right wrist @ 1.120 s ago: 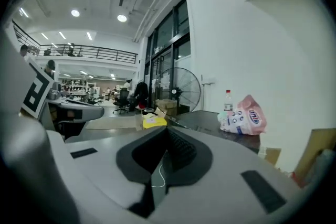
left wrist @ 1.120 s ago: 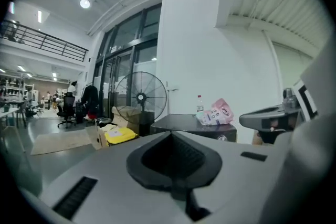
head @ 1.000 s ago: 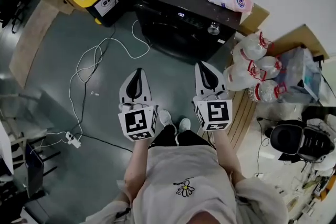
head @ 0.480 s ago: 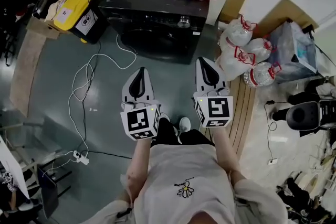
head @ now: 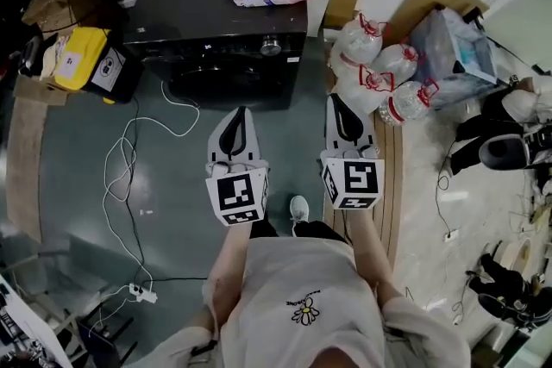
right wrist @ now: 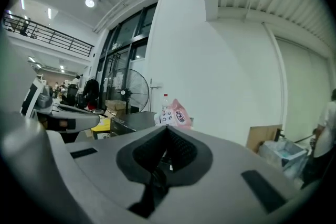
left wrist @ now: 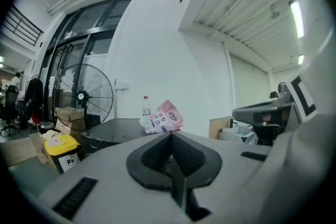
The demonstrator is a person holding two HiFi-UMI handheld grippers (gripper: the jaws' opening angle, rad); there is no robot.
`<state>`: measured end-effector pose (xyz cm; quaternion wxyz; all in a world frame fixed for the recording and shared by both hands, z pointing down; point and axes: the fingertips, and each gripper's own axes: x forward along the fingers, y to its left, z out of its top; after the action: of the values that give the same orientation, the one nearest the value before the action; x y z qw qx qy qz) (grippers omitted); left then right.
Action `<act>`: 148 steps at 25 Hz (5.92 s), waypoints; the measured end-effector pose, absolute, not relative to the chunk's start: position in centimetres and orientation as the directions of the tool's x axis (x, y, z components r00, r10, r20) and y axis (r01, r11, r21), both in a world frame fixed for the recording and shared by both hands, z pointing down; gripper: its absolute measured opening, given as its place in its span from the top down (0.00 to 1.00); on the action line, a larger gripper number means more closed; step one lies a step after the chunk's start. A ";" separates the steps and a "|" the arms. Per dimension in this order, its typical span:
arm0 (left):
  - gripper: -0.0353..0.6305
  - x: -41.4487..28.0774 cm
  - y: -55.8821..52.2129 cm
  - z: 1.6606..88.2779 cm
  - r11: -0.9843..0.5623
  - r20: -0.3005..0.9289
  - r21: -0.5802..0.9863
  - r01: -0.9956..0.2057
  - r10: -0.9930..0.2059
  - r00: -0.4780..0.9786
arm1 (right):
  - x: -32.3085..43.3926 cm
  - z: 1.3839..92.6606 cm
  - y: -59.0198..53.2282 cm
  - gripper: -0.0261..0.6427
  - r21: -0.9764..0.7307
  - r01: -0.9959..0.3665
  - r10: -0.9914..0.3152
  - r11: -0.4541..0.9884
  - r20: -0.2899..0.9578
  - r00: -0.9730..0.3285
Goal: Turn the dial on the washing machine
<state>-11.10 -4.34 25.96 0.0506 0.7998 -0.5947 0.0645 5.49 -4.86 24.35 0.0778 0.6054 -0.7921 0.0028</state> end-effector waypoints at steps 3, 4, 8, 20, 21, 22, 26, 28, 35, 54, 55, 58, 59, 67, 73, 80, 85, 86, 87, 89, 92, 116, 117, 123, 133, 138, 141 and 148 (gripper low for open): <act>0.95 -11.1 -6.1 25.6 -0.343 0.155 0.006 -0.939 -0.928 0.340 | 5.0 24.1 -5.7 0.96 0.104 -0.970 -0.970 0.221 0.127 -0.208; 0.95 -11.3 -6.7 25.4 -0.357 0.149 0.006 -0.934 -0.923 0.353 | 4.6 24.1 -6.1 0.96 0.106 -0.972 -0.972 0.209 0.127 -0.195; 0.95 -12.2 -8.4 25.1 -0.398 0.135 -0.001 -0.917 -0.909 0.394 | 2.8 24.3 -6.7 0.96 0.125 -0.975 -0.977 0.185 0.131 -0.169; 0.95 -10.3 -12.3 28.2 -0.375 0.136 -0.036 -0.926 -0.920 0.367 | 3.8 27.8 -11.8 0.96 0.108 -0.969 -0.971 0.223 0.117 -0.210; 0.95 -10.0 -13.0 29.0 -0.357 0.134 -0.028 -0.934 -0.927 0.350 | 4.4 28.3 -12.5 0.96 0.105 -0.968 -0.970 0.228 0.112 -0.216; 0.95 -9.6 -13.7 29.9 -0.342 0.133 -0.024 -0.940 -0.932 0.336 | 4.9 29.0 -13.3 0.96 0.104 -0.967 -0.970 0.231 0.107 -0.220; 0.95 -8.2 -16.1 33.9 -0.323 0.130 -0.009 -0.946 -0.939 0.319 | 6.5 32.5 -15.8 0.96 0.103 -0.965 -0.968 0.243 0.085 -0.235; 0.95 -7.7 -17.0 36.0 -0.324 0.136 -0.012 -0.946 -0.938 0.319 | 6.6 34.1 -16.8 0.96 0.115 -0.958 -0.965 0.262 0.062 -0.256; 0.95 -7.0 -19.0 42.7 -0.295 0.146 -0.024 -0.955 -0.946 0.289 | 6.1 40.1 -19.0 0.96 0.131 -0.948 -0.957 0.289 0.057 -0.284; 0.54 -4.2 -24.0 42.4 -0.347 0.131 -0.083 -0.934 -0.933 0.335 | 6.7 43.0 -19.5 0.96 0.105 -0.945 -0.949 0.310 0.102 -0.300; 0.53 -3.9 -24.3 42.9 -0.348 0.140 -0.091 -0.933 -0.932 0.334 | 7.0 43.2 -19.4 0.96 0.101 -0.947 -0.950 0.304 0.106 -0.294; 0.53 -3.4 -25.1 44.1 -0.338 0.161 -0.122 -0.933 -0.935 0.317 | 7.9 44.0 -19.2 0.96 0.092 -0.952 -0.952 0.293 0.122 -0.281; 0.53 -3.3 -25.4 44.4 -0.332 0.166 -0.127 -0.935 -0.936 0.310 | 8.2 44.2 -19.2 0.96 0.093 -0.952 -0.952 0.292 0.126 -0.279; 0.52 -3.6 -26.1 45.3 -0.269 0.184 -0.206 -0.941 -0.955 0.233 | 9.1 45.3 -19.5 0.96 0.088 -0.954 -0.951 0.286 0.144 -0.272; 0.51 -3.6 -26.8 45.7 -0.249 0.191 -0.198 -0.948 -0.958 0.212 | 9.3 46.0 -19.8 0.96 0.084 -0.954 -0.948 0.289 0.161 -0.273; 0.55 -3.6 -27.4 45.3 -0.248 0.180 -0.156 -0.956 -0.959 0.220 | 9.3 46.6 -19.9 0.96 0.085 -0.952 -0.945 0.294 0.171 -0.277; 0.55 -3.7 -27.5 45.3 -0.246 0.184 -0.176 -0.953 -0.959 0.214 | 9.2 46.7 -20.2 0.96 0.083 -0.952 -0.945 0.295 0.172 -0.278; 0.55 -3.7 -27.5 45.3 -0.247 0.180 -0.162 -0.955 -0.959 0.218 | 9.2 46.7 -20.2 0.96 0.083 -0.952 -0.946 0.294 0.171 -0.277; 0.55 -3.6 -27.5 45.4 -0.248 0.176 -0.145 -0.958 -0.959 0.222 | 9.2 46.6 -20.3 0.96 0.084 -0.952 -0.946 0.294 0.169 -0.277; 0.55 -3.7 -27.5 45.4 -0.249 0.172 -0.113 -0.962 -0.958 0.228 | 9.1 46.6 -20.3 0.96 0.086 -0.952 -0.946 0.295 0.167 -0.278; 0.55 -3.8 -27.5 45.4 -0.251 0.168 -0.068 -0.965 -0.957 0.237 | 9.0 46.5 -20.4 0.96 0.085 -0.950 -0.944 0.300 0.167 -0.283; 0.55 -4.6 -27.7 45.7 -0.241 0.117 0.244 -0.939 -0.954 0.275 | 8.6 46.8 -20.8 0.96 0.081 -0.949 -0.943 0.305 0.165 -0.289; 0.55 -4.6 -27.7 45.7 -0.240 0.118 0.246 -0.939 -0.954 0.275 | 8.6 46.8 -20.7 0.96 0.081 -0.949 -0.943 0.305 0.165 -0.289; 0.55 -4.6 -27.7 45.6 -0.234 0.122 0.246 -0.941 -0.955 0.270 | 9.0 46.8 -20.5 0.96 0.082 -0.951 -0.945 0.298 0.169 -0.281; 0.55 -4.8 -27.6 45.6 -0.225 0.111 0.324 -0.919 -0.955 0.273 | 8.8 46.9 -20.4 0.96 0.081 -0.951 -0.944 0.299 0.169 -0.283; 0.55 -4.9 -27.6 45.7 -0.219 0.100 0.419 -0.881 -0.954 0.284 | 8.8 46.9 -20.4 0.96 0.084 -0.951 -0.945 0.298 0.168 -0.281; 0.55 -5.0 -27.7 45.8 -0.211 0.097 0.460 -0.862 -0.953 0.286 | 8.8 47.0 -20.4 0.96 0.082 -0.951 -0.945 0.298 0.169 -0.281; 0.55 -5.2 -27.7 45.9 -0.202 0.074 0.580 -0.789 -0.952 0.298 | 8.8 47.2 -20.2 0.96 0.082 -0.951 -0.944 0.298 0.173 -0.281</act>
<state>-5.18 -27.72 45.90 0.2667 0.7601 -0.5726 -0.1525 8.77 -20.23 47.15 0.0943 0.5922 -0.8001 0.0186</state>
